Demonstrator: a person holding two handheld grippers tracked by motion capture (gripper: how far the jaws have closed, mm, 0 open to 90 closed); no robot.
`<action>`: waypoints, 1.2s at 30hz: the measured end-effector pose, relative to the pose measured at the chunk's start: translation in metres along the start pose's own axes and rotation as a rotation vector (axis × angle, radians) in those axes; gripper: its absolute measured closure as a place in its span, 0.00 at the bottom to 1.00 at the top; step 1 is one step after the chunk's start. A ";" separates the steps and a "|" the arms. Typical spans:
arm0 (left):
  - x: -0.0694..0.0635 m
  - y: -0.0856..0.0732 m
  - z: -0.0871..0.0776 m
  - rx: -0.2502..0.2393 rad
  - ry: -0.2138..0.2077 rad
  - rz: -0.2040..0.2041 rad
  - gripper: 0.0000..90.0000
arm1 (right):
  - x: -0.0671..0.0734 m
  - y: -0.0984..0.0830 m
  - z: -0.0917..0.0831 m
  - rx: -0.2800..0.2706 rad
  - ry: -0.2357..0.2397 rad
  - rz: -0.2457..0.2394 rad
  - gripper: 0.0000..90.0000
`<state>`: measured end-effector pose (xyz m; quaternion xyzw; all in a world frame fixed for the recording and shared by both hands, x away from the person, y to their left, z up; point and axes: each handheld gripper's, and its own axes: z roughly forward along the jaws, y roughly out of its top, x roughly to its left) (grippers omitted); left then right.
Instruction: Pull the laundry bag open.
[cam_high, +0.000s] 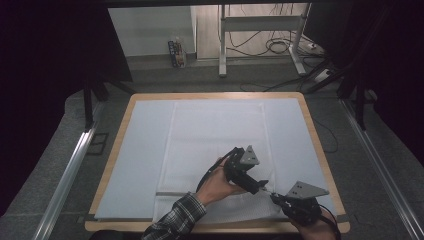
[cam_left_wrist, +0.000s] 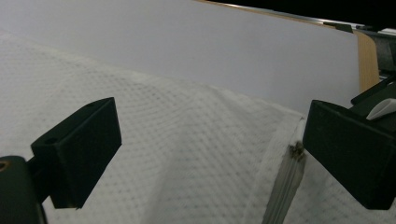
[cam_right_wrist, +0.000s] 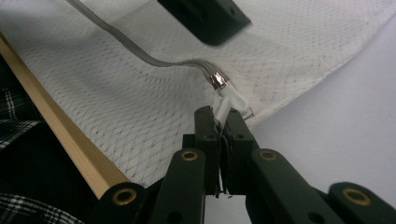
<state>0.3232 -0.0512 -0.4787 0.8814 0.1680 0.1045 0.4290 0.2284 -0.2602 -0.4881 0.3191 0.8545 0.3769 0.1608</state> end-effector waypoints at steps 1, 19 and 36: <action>-0.002 0.001 0.002 0.004 -0.004 0.008 0.05 | 0.000 0.000 0.000 0.000 0.001 0.000 0.96; -0.011 -0.002 0.022 0.040 -0.037 0.027 0.04 | -0.001 0.000 -0.001 -0.008 0.016 -0.001 0.96; 0.007 -0.011 0.006 0.072 0.043 0.005 0.09 | -0.002 0.000 0.000 0.002 0.013 0.000 0.95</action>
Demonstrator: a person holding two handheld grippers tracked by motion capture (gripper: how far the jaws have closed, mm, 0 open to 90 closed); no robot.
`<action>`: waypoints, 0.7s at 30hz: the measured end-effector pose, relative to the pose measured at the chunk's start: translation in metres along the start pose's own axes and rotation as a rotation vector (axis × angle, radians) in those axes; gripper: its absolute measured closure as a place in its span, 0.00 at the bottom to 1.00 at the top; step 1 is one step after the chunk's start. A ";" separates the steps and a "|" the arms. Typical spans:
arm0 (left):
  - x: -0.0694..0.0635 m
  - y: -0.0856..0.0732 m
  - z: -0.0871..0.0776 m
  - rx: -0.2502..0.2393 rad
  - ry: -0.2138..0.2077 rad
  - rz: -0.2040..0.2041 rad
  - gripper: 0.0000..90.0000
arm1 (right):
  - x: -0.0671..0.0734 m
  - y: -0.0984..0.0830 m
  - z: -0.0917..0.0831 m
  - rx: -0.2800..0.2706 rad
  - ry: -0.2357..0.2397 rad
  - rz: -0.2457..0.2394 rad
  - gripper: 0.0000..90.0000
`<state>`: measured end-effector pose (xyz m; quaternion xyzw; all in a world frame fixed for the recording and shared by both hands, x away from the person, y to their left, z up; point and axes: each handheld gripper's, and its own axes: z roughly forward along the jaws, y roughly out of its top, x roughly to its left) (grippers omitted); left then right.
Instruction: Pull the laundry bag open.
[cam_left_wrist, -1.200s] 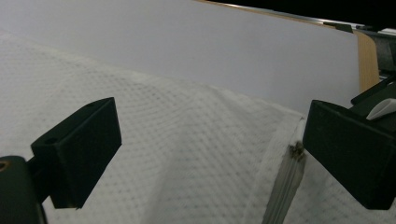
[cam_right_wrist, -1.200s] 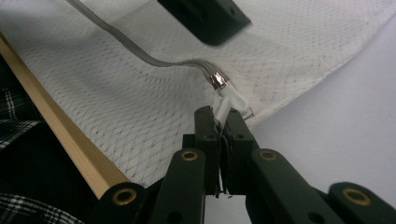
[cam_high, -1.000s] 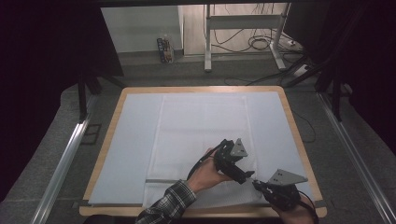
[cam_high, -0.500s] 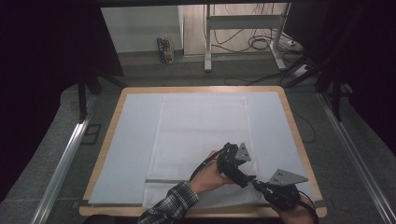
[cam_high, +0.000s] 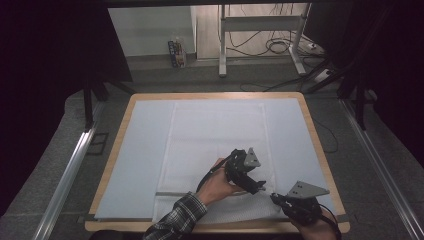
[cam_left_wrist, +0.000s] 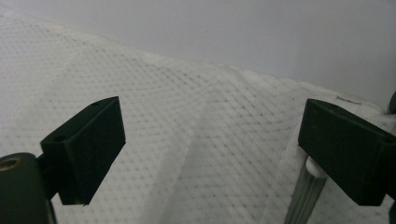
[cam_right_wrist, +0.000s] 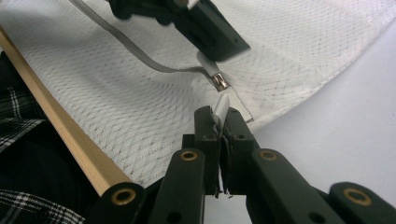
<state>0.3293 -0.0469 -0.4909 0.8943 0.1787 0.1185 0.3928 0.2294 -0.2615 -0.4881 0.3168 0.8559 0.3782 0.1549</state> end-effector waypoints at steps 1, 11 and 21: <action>0.002 -0.002 -0.003 -0.011 -0.012 -0.010 0.11 | 0.000 0.000 0.000 0.000 0.000 0.000 0.95; 0.010 -0.019 -0.012 -0.039 -0.267 -0.105 0.53 | 0.000 0.000 0.000 0.005 -0.003 -0.006 0.95; 0.008 -0.019 -0.005 0.036 -0.421 -0.089 0.68 | 0.001 0.000 0.001 0.022 -0.013 -0.039 0.95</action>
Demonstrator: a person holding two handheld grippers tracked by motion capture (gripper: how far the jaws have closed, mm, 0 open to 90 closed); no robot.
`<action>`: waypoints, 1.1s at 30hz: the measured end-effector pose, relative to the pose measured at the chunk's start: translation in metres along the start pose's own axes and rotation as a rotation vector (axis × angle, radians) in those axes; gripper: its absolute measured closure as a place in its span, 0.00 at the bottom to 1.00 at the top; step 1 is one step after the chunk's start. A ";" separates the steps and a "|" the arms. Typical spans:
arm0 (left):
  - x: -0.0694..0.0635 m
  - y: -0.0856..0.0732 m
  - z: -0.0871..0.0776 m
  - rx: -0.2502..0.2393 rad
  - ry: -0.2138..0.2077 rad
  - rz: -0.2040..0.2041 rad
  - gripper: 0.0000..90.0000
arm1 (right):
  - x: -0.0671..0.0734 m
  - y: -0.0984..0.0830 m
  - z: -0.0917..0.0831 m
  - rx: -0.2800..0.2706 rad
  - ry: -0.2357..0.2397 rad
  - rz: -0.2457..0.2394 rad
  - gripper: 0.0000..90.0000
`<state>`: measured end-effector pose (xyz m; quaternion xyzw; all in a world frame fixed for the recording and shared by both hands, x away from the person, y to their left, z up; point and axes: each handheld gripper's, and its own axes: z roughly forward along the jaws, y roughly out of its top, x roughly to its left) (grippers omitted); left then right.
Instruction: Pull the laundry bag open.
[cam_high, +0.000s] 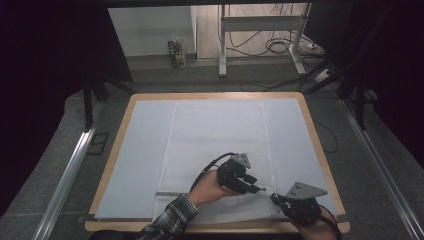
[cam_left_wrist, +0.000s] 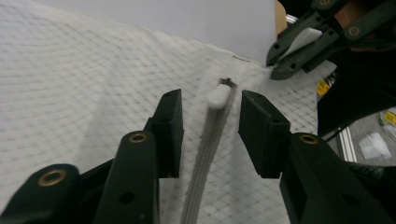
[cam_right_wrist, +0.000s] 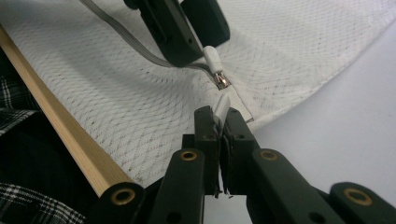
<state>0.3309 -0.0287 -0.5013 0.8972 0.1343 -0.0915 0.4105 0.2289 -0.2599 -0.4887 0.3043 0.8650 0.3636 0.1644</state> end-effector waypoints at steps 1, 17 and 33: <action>-0.001 0.000 0.001 0.003 -0.014 0.002 0.69 | 0.000 0.000 0.000 0.002 0.000 -0.001 0.95; -0.001 0.006 0.004 0.061 -0.064 -0.023 0.83 | 0.002 -0.001 0.005 0.052 -0.003 -0.031 0.95; -0.008 0.009 0.002 0.056 -0.065 -0.010 0.81 | 0.003 0.000 0.006 0.060 -0.011 -0.043 0.94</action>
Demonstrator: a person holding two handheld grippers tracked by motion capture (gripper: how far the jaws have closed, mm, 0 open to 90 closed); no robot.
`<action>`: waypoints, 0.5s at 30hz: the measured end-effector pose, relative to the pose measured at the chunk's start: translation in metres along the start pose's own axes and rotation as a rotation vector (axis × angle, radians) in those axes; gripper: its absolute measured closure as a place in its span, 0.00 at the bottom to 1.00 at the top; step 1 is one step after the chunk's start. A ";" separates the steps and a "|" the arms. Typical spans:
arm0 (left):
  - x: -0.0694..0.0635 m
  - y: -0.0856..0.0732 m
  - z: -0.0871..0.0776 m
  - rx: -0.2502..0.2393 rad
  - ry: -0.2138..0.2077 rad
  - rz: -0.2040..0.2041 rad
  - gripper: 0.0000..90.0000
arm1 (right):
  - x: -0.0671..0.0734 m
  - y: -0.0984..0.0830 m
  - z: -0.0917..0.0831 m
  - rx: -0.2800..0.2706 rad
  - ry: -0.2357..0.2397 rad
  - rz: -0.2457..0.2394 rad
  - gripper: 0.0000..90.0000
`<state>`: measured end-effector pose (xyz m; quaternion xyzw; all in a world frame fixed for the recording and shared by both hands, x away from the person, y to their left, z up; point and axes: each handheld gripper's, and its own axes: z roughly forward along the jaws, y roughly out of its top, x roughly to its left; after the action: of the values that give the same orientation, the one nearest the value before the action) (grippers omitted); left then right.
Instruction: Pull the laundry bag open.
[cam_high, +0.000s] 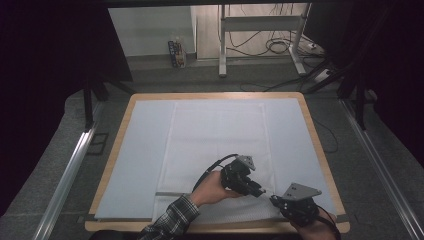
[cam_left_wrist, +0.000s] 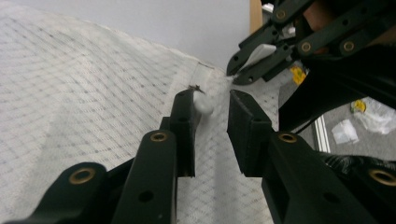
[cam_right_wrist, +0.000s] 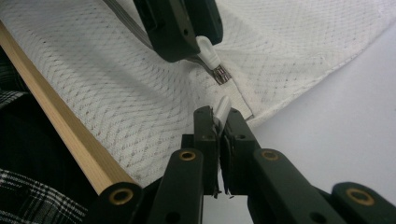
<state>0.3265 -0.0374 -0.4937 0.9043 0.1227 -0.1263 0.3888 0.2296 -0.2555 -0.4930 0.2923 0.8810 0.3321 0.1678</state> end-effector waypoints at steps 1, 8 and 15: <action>0.000 0.000 0.001 0.001 -0.001 -0.004 0.81 | 0.000 0.000 0.000 0.000 0.000 0.000 0.94; 0.003 -0.001 0.004 0.012 0.003 -0.041 0.85 | 0.000 0.000 0.000 0.002 0.000 -0.002 0.94; 0.005 0.001 0.006 0.028 0.000 -0.056 0.91 | 0.001 0.000 0.000 0.004 -0.004 -0.005 0.94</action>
<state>0.3303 -0.0422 -0.4989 0.9060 0.1464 -0.1387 0.3722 0.2292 -0.2548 -0.4930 0.2910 0.8819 0.3295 0.1701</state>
